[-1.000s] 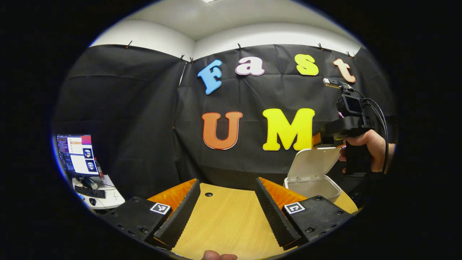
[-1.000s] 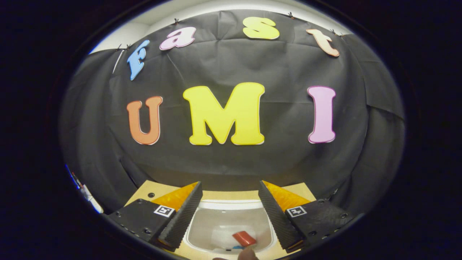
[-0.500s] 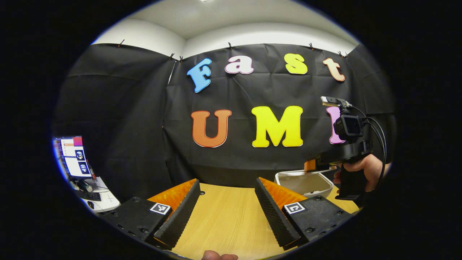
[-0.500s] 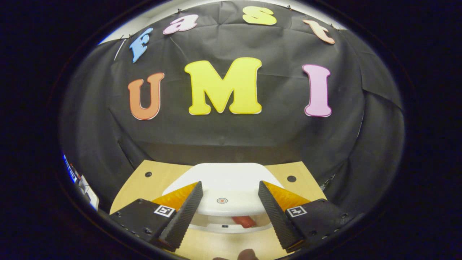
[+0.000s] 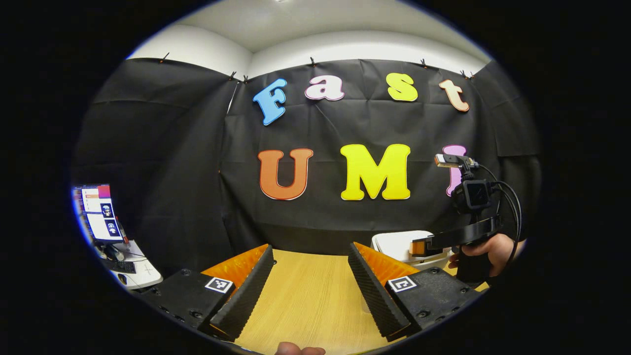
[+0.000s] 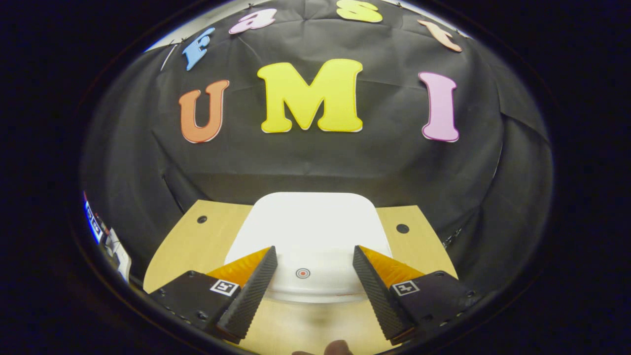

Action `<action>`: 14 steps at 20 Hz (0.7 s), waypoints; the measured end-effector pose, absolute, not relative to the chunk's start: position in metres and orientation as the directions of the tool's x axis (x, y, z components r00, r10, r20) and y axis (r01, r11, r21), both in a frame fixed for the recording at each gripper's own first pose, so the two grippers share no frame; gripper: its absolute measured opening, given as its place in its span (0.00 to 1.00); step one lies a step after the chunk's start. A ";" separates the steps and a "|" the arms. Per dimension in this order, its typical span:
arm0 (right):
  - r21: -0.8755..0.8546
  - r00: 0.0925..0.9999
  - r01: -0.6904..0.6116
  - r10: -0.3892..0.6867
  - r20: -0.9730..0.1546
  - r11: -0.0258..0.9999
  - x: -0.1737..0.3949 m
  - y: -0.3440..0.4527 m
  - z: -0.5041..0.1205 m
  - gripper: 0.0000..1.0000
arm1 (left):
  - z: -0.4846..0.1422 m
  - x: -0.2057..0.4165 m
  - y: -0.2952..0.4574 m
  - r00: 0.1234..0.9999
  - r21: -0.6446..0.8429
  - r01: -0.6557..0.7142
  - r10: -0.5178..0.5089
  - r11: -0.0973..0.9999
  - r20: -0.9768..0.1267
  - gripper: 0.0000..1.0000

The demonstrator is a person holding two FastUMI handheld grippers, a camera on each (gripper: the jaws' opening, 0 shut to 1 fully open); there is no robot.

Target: Press the lid of the desktop garbage bin to open it, pick up the crumpled paper on the desktop and throw it into the bin, then pick up the pop can on the desktop and drop it into the bin, and finally close the garbage bin lid.

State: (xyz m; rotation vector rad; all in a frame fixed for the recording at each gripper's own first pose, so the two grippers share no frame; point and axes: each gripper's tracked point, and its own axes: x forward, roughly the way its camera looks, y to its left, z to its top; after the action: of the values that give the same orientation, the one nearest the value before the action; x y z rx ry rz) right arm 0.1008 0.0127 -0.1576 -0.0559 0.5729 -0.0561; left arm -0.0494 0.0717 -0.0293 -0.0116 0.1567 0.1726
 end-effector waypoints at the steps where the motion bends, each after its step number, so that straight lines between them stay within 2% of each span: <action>1: -0.072 0.837 0.034 -0.068 -0.543 0.997 0.099 0.012 -0.159 0.98 | -0.029 -0.050 0.071 0.973 0.002 -0.171 0.169 0.985 -0.156 0.98; 10: -0.087 0.848 0.004 -0.049 -0.528 0.996 0.098 0.014 -0.162 0.98 | -0.035 -0.049 0.063 0.973 -0.011 -0.165 0.161 0.986 -0.167 0.98; 14: -0.105 0.879 -0.011 -0.041 -0.474 0.994 0.095 0.014 -0.169 0.98 | -0.041 -0.045 0.056 0.973 -0.027 -0.149 0.142 0.988 -0.184 0.98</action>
State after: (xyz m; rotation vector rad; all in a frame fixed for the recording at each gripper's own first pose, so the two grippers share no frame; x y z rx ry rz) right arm 0.0951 0.0135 -0.1686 -0.1061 0.4960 -0.0159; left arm -0.0450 0.0558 -0.0409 -0.0407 0.1829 0.1471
